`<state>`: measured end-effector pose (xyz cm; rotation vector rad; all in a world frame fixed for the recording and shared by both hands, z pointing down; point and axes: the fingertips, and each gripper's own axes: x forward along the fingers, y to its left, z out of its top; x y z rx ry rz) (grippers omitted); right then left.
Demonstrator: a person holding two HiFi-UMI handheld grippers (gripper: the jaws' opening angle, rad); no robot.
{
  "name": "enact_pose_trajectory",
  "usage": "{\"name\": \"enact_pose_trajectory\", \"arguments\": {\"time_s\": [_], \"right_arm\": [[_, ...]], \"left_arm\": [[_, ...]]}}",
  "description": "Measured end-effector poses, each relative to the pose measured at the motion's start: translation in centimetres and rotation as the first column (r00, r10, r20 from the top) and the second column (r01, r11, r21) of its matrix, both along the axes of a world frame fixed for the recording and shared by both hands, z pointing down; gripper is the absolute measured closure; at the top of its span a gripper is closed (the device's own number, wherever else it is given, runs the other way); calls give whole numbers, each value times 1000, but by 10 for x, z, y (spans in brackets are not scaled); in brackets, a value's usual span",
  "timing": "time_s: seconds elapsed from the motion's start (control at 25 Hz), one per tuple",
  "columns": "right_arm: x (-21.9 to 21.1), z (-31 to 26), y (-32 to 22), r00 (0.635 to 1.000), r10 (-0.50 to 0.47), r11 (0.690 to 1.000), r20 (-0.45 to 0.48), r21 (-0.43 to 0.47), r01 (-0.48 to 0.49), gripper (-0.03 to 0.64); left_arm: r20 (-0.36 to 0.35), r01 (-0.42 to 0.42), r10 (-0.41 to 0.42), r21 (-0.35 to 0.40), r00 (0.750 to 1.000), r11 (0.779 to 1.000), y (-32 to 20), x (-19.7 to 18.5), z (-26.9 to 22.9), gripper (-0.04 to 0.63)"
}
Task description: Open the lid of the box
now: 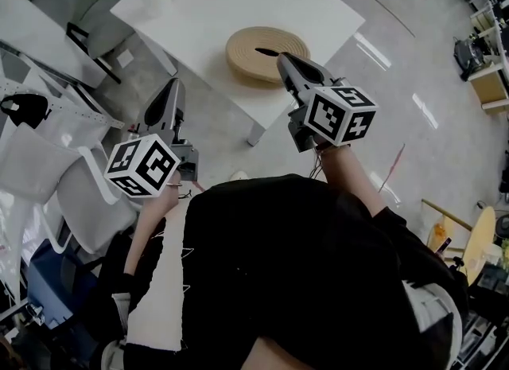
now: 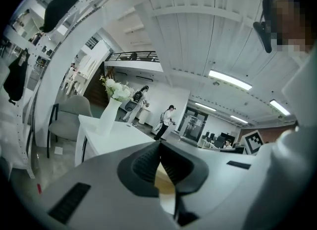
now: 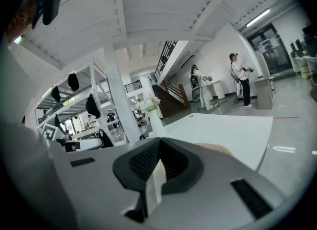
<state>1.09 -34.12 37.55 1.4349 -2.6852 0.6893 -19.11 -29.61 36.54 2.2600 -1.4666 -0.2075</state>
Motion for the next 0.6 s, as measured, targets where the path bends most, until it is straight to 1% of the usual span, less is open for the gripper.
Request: {"name": "enact_pose_trajectory", "arguments": {"time_s": [0.12,0.2,0.28,0.4,0.48,0.6], "right_arm": [[1,2,-10,1000,10,999,6,-33,-10,612],[2,9,-17,1000,11,998,-21,-68,-12,612],[-1,26,-24,997,-8,992,-80,-130,-3,612],[-12,55,-32,979,-77,973,-191,-229,32,612],[-24,62,-35,961,-128,968,-245,-242,67,612],[-37,60,-44,931,-155,974,-330,-208,89,611]], "left_arm": [[-14,33,-34,-18,999,999,-6,-17,7,584],[-7,46,-47,-32,999,998,-7,-25,14,584],[-10,52,-53,-49,999,997,-8,-31,22,584],[-10,74,-75,-72,997,995,-6,-44,34,584],[-8,97,-98,-75,995,992,-4,-54,37,584],[-11,131,-132,-71,991,989,-2,-67,37,584]]}}
